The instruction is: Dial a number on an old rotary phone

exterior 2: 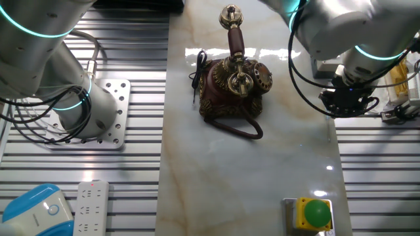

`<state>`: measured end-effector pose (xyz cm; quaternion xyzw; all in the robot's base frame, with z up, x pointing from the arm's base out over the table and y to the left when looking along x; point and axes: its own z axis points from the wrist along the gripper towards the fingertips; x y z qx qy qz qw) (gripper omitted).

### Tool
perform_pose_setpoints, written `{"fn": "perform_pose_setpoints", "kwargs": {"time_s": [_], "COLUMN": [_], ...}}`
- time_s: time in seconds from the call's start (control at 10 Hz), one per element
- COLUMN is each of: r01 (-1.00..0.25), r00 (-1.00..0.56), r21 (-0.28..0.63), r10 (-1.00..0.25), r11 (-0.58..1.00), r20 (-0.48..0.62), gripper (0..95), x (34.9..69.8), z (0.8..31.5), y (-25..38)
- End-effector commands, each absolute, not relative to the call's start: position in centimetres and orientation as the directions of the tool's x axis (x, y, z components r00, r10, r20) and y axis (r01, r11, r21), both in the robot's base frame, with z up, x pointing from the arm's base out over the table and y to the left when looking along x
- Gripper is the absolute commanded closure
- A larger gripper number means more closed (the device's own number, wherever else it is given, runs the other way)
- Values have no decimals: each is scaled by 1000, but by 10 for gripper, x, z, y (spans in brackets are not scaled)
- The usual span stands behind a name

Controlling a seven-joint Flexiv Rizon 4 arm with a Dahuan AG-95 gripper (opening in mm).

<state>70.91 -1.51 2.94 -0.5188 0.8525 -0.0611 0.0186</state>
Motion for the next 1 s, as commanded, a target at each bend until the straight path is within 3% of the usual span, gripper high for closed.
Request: {"fn": "perform_pose_setpoints", "kwargs": {"time_s": [0.1,0.4,0.5,1.0], "r01": [-903,-920,-925,-941], "r00": [-419,-376,-359,-298], "r21": [-125,-145,-152,-176], "r10": [-907,-925,-932,-954], "r11": [411,365,348,289], "r20": [44,58,54,25], "gripper": [950,950,760,760], "x": [709,709,709,707], "z": [29,28,28,21], "y": [-15,-15,-15,-13]}}
